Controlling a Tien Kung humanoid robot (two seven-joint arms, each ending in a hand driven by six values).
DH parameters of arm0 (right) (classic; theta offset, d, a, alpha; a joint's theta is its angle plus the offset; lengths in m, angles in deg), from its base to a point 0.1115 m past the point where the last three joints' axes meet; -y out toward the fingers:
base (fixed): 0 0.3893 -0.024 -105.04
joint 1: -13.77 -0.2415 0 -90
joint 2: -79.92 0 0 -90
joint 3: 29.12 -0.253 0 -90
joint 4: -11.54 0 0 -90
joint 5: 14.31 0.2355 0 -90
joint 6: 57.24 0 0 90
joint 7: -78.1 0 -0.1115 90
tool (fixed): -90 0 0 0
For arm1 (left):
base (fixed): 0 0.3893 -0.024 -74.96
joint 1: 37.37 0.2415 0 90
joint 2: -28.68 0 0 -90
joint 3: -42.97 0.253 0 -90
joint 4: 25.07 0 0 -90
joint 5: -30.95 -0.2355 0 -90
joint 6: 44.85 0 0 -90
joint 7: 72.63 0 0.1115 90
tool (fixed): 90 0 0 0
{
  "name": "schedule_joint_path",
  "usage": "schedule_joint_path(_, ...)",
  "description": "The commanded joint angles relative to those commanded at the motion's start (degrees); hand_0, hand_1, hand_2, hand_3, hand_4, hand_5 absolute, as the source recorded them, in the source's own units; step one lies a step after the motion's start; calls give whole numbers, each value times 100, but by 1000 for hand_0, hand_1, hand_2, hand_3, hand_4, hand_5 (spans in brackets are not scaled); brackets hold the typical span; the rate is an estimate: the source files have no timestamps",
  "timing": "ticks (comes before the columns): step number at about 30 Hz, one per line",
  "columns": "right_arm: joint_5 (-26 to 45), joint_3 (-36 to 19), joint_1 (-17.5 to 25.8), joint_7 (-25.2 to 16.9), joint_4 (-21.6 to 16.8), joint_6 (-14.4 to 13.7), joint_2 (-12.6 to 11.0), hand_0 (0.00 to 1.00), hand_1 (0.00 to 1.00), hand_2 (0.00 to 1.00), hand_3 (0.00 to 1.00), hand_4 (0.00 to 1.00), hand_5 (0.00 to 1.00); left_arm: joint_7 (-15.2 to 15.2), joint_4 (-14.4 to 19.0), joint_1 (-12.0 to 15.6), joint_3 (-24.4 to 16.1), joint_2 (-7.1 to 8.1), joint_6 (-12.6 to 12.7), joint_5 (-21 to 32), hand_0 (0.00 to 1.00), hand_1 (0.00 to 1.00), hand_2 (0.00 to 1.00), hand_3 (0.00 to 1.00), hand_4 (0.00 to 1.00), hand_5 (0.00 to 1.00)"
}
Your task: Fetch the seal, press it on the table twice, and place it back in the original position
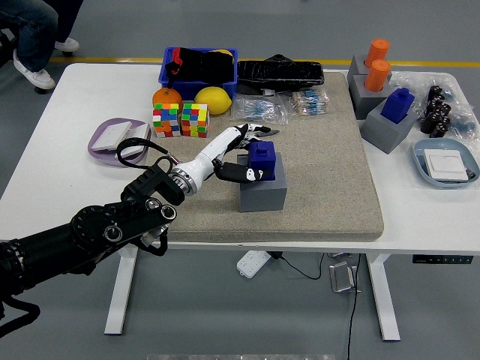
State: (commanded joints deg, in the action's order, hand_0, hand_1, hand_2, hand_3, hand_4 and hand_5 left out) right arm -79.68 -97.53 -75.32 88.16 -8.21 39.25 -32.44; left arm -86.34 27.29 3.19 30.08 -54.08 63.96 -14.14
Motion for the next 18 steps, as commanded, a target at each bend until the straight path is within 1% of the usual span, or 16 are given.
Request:
schedule_joint_path(3, -1, 3, -1, 0, 0, -2, 5, 931, 777, 758, 671, 841, 406, -14, -11, 4, 1, -3, 37, 3, 699, 578, 616, 829, 816, 2)
schedule_joint_path(4, -1, 4, -1, 0, -1, -2, 6, 931, 777, 758, 671, 841, 406, -24, -12, 5, 0, -5, 54, 14, 693, 500, 503, 809, 799, 2)
schedule_joint_path(9, -4, 9, 2, -1, 0, -3, 9, 931, 777, 758, 671, 841, 406, -92, -18, 12, -18, -16, 151, 54, 693, 500, 503, 809, 799, 2)
schedule_joint_path(10, -6, 9, 4, -1, -2, -4, 9, 931, 777, 758, 671, 841, 406, -97, -16, 15, -22, -15, 155, 57, 693, 500, 503, 809, 799, 2)
schedule_joint_path(11, -5, 11, 5, -2, -3, -5, 7, 932, 777, 758, 672, 841, 406, -102, -11, 18, -27, -11, 154, 66, 687, 487, 467, 797, 783, 2)
schedule_joint_path(18, -16, -3, 1, -1, 2, -7, 11, 932, 776, 758, 671, 841, 406, -124, 1, 15, -69, -15, 159, 79, 685, 481, 460, 795, 780, 2)
